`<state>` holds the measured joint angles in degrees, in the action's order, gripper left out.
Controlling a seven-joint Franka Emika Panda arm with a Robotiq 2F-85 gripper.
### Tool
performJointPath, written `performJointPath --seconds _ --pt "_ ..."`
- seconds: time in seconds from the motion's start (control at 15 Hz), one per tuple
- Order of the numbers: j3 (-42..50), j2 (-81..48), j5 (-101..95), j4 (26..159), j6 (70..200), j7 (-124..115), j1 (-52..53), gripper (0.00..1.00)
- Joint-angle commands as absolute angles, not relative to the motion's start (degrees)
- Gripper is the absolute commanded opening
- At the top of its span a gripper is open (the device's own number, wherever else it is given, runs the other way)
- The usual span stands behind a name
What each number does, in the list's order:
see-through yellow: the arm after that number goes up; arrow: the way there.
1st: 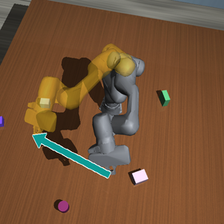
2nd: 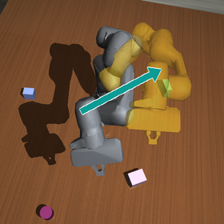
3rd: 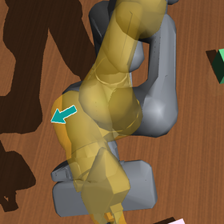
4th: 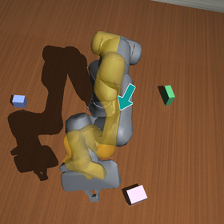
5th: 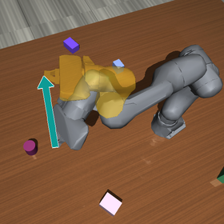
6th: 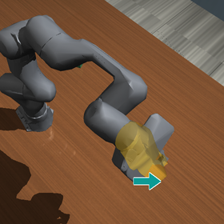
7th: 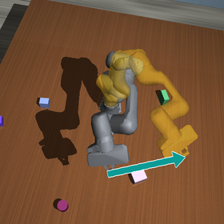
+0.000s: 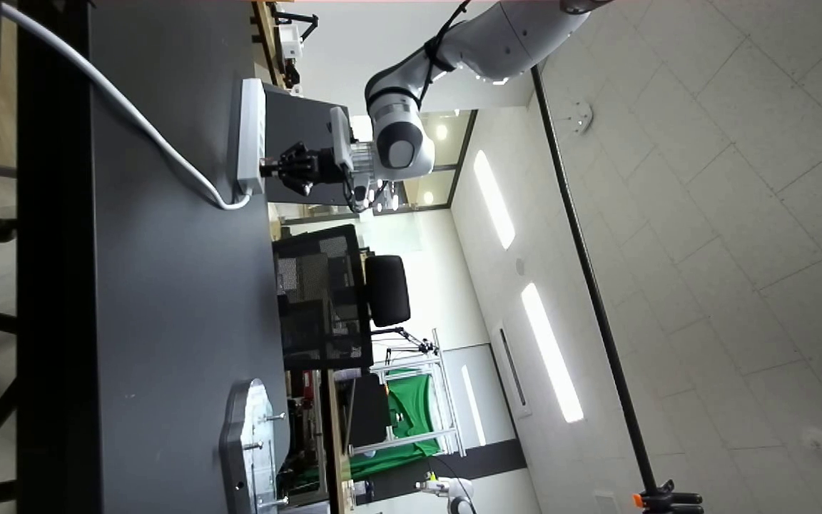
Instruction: Push down on the button on the adaptor.
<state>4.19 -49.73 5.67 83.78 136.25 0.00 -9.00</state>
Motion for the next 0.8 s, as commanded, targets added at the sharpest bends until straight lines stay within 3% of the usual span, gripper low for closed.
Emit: performJointPath --seconds 0.0,0.73 --pt "4.1 -52.5 4.6 80.1 131.9 -0.1 -9.0 0.0" --pt "7.5 -55.8 -2.0 79.8 146.9 -0.8 -6.8 0.0"
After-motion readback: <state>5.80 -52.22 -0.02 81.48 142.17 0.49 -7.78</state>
